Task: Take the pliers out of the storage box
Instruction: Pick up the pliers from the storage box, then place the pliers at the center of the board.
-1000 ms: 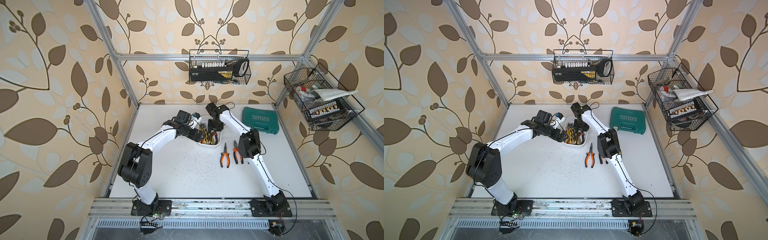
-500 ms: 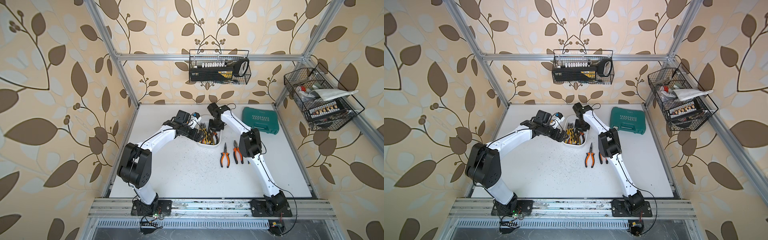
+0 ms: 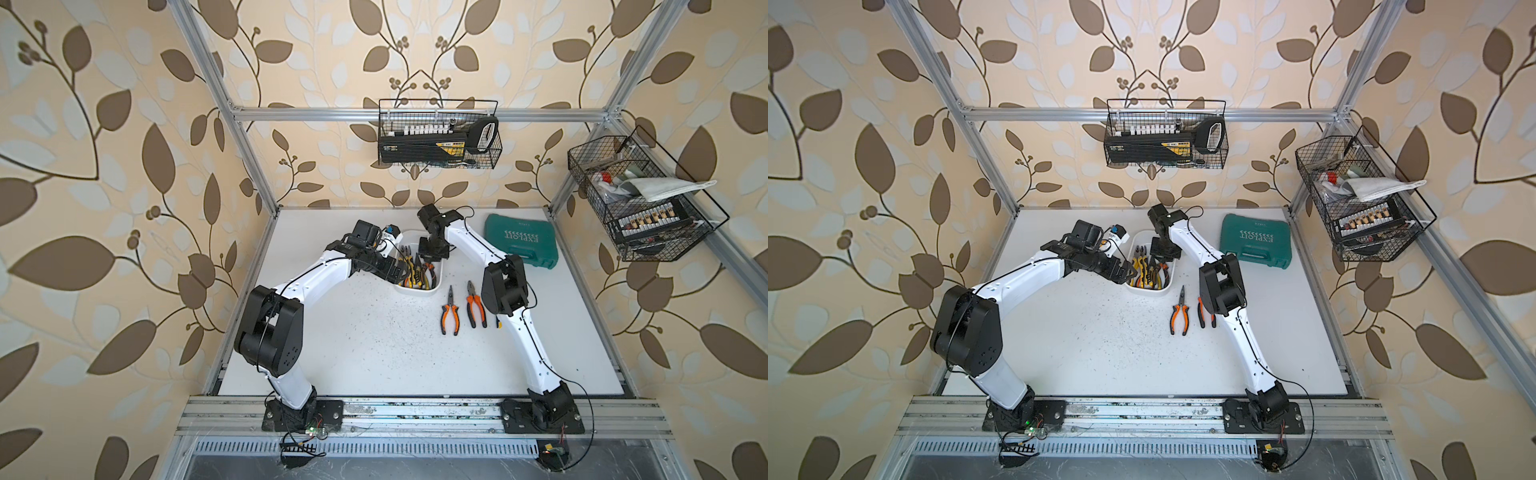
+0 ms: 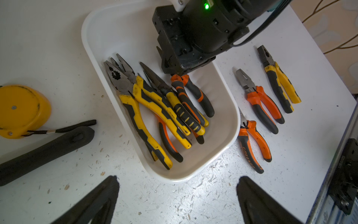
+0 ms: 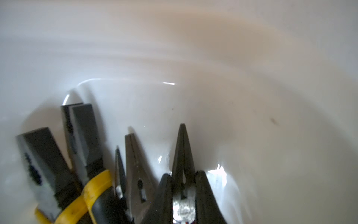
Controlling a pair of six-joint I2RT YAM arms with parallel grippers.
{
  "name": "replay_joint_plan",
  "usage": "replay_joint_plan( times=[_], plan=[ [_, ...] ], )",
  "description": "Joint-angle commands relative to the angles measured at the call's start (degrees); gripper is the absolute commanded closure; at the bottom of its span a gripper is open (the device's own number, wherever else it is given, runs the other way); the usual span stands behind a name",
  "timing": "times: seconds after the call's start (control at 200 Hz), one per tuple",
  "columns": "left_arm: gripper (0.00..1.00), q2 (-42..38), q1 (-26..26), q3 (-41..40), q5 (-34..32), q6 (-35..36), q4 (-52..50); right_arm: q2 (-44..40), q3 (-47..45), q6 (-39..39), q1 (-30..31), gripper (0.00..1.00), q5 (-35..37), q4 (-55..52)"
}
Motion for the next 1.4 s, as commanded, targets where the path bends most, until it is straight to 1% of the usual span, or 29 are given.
replay_joint_plan(
  times=[0.0,0.32,0.54,0.625,0.765,0.86,0.935,1.07,1.165,1.285,1.395],
  plan=[
    [0.01,-1.73,0.4,0.5,0.01,0.73,0.7,-6.74,-2.68,0.39,0.0,1.0,-2.59,4.68],
    [0.01,-1.5,0.46,0.64,0.41,0.52,0.59,-10.84,-3.9,1.04,-0.55,1.0,-3.12,5.24],
    [0.01,-1.6,0.44,0.76,0.42,0.78,0.37,-13.43,-4.37,0.01,-1.06,1.0,-2.76,4.81],
    [0.01,-1.78,0.41,1.04,0.9,2.0,0.13,-14.68,-4.46,-1.88,-1.09,1.0,-1.79,3.53],
    [0.01,-2.14,0.27,1.51,4.01,6.74,0.84,-17.18,-5.82,-6.75,-1.51,1.0,0.67,0.47],
    [0.01,-2.25,0.02,2.06,6.12,10.04,1.57,-20.74,-10.1,-9.83,-2.36,1.0,2.47,0.53],
    [0.01,-2.27,-0.66,2.63,7.52,12.7,2.23,-24.38,-15.06,-11.16,-3.62,1.0,2.48,1.79],
    [0.01,-2.16,-3.81,3.77,8.79,17.25,3.51,-30.79,-23.68,-14.57,-5.78,1.0,3.61,3.43],
    [0.01,-1.11,-6.04,5.12,10.19,17.56,4.52,-35.26,-29.69,-16.79,-7.84,1.0,4.21,4.3],
    [0.01,0.96,-9.26,7.08,10.1,17.63,5.73,-40.8,-37.35,-19.2,-10.51,1.0,5.17,5.87],
    [0.01,2.76,-11.51,8.52,10.48,16.56,8.21,-45.29,-44.26,-20.84,-14.31,1.0,5.35,7.46]
  ],
)
